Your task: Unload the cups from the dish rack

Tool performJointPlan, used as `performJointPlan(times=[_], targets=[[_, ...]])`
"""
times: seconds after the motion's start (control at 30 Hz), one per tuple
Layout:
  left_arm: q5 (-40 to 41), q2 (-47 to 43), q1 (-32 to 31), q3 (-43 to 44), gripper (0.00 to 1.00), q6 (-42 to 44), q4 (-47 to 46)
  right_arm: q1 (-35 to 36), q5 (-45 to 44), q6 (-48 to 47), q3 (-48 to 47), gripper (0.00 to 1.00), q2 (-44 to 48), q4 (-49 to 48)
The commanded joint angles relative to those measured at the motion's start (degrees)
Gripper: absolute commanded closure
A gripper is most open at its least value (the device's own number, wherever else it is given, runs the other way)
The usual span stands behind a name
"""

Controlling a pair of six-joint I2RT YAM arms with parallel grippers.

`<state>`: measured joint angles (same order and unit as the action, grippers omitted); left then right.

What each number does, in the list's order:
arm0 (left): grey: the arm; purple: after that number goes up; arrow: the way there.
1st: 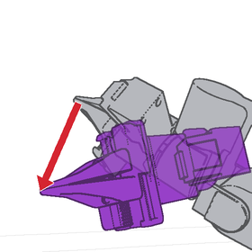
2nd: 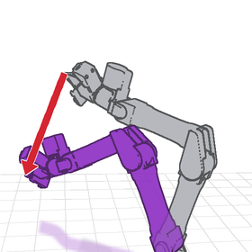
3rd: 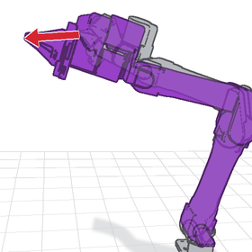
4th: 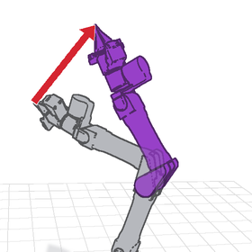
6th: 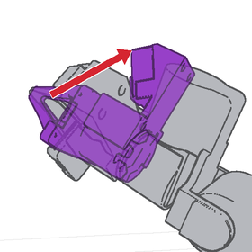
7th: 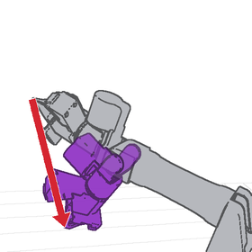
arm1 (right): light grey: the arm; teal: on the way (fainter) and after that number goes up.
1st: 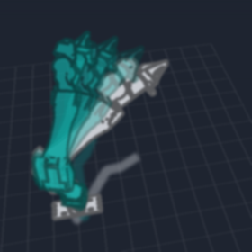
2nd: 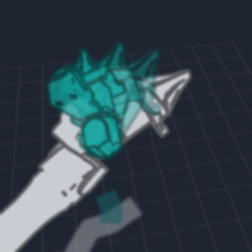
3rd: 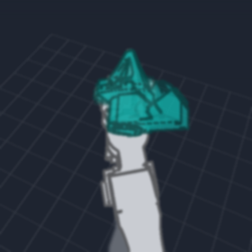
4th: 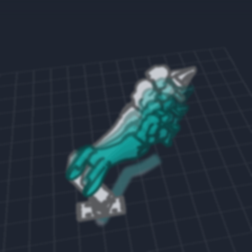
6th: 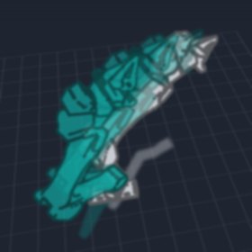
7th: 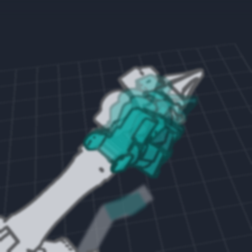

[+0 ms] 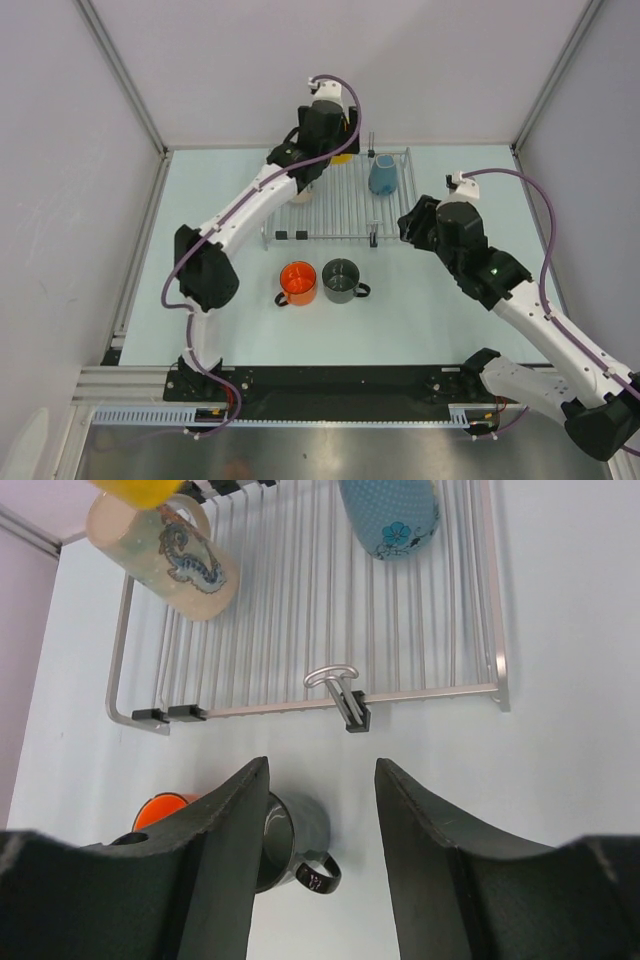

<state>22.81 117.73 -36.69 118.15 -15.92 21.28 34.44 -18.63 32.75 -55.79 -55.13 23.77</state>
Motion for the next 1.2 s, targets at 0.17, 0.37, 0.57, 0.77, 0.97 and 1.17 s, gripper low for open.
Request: performJointPlan(times=[0.17,0.37,0.57,0.77,0.97,1.17], targets=[[-21.5,-25.4,5.0,-23.3,1.00,-13.1,-11.0,-2.3,-3.1,0.5,-0.6,0.44,2.7,-2.9],[-39.4,-39.1,8.1,-46.9,1.00,-23.2,-26.8,-3.6,-2.1,2.4,3.2,0.31,6.5,-7.7],[-52.1,-47.5,8.5,-67.3,1.00,-35.2,-48.9,-6.7,12.3,5.6,8.8,0.32,10.2,-14.2],[-56.6,-50.8,8.3,-84.1,1.00,-48.1,-79.5,-7.9,25.3,11.3,15.8,0.32,13.6,-22.9],[-51.0,-55.1,7.9,-96.2,1.00,-50.9,-90.6,-7.9,37.0,22.3,29.7,0.35,18.6,-40.8],[-48.6,-55.9,5.6,-97.5,0.99,-48.3,-89.1,-3.2,38.1,27.4,34.9,0.37,20.2,-50.7]])
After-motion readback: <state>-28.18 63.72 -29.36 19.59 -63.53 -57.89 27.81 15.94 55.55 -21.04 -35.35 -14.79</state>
